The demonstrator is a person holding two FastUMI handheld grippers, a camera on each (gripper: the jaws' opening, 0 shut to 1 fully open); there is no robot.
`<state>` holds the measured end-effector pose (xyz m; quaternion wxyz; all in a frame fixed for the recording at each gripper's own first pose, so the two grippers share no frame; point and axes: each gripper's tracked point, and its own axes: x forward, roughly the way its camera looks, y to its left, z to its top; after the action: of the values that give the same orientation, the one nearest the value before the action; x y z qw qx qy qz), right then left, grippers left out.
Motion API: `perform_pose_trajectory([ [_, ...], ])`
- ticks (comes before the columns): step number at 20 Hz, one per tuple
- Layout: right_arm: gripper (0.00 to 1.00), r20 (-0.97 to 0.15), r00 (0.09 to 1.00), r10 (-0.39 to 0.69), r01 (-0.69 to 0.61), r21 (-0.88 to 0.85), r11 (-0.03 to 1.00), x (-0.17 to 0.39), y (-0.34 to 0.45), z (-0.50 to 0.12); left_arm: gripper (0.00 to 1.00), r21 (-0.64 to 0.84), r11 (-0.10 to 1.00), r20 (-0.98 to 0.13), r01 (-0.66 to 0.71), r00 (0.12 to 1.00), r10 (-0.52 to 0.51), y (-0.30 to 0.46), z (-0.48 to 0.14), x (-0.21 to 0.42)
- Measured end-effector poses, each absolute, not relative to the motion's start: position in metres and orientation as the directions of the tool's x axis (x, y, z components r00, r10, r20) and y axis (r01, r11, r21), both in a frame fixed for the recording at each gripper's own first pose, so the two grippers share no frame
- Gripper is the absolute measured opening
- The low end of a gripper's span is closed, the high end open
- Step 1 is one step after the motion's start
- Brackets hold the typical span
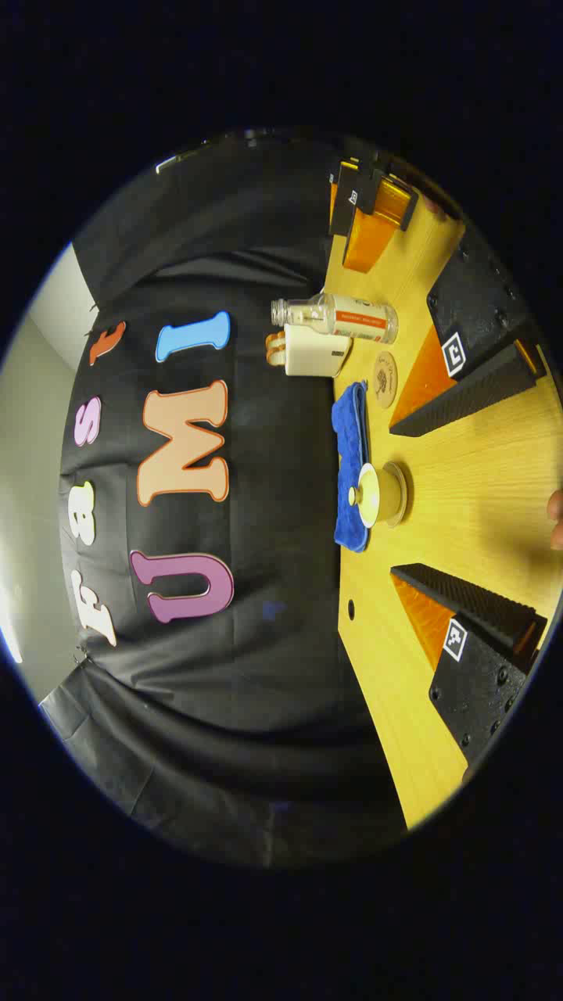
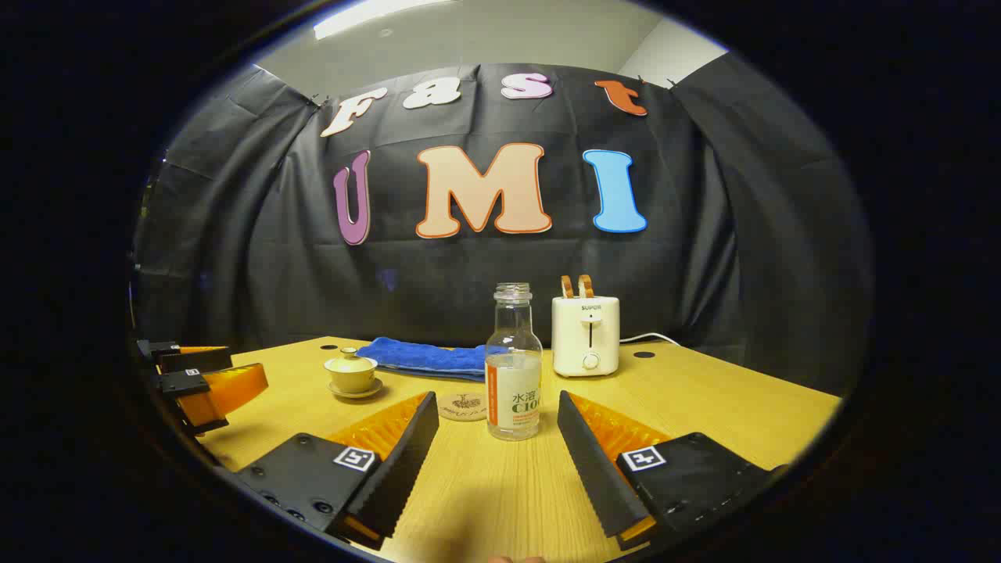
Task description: Open the teacup lid with one hand, grasp the water bottle and pour water into the teacup with the other hand; after pouring, place the water bottle on the coaster and then close the teacup lid.
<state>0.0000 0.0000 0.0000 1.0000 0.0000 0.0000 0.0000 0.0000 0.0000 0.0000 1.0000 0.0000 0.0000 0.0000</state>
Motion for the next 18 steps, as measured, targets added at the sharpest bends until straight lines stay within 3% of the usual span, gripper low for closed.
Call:
perform_pose_trajectory([
  [4,0.97,0.001,1.000,-0.015,0.015,0.000,1.000,0.0001,-0.0032,-0.0005,0.99,-0.012,1.000,-0.002,-0.007,1.000,0.007,0.0035,0.0010,0.0015],
  [5,0.96,0.002,1.000,-0.019,0.019,0.000,1.000,0.0001,-0.0040,0.0006,0.96,-0.014,1.000,-0.002,-0.005,1.000,0.005,0.0014,-0.0003,0.0011],
  [15,0.96,0.003,1.000,-0.030,0.030,-0.001,1.000,0.0001,-0.0060,0.0008,0.96,-0.006,1.000,-0.002,0.007,1.000,-0.007,-0.0005,0.0010,0.0000],
  [16,0.96,0.003,1.000,-0.030,0.030,-0.001,1.000,0.0000,-0.0055,0.0002,0.99,-0.006,1.000,-0.003,0.007,1.000,-0.007,-0.0006,0.0015,-0.0002],
  [18,0.97,0.003,1.000,-0.030,0.030,-0.001,1.000,0.0001,-0.0053,0.0005,0.96,-0.007,1.000,-0.002,0.006,1.000,-0.006,0.0002,0.0028,0.0005],
])
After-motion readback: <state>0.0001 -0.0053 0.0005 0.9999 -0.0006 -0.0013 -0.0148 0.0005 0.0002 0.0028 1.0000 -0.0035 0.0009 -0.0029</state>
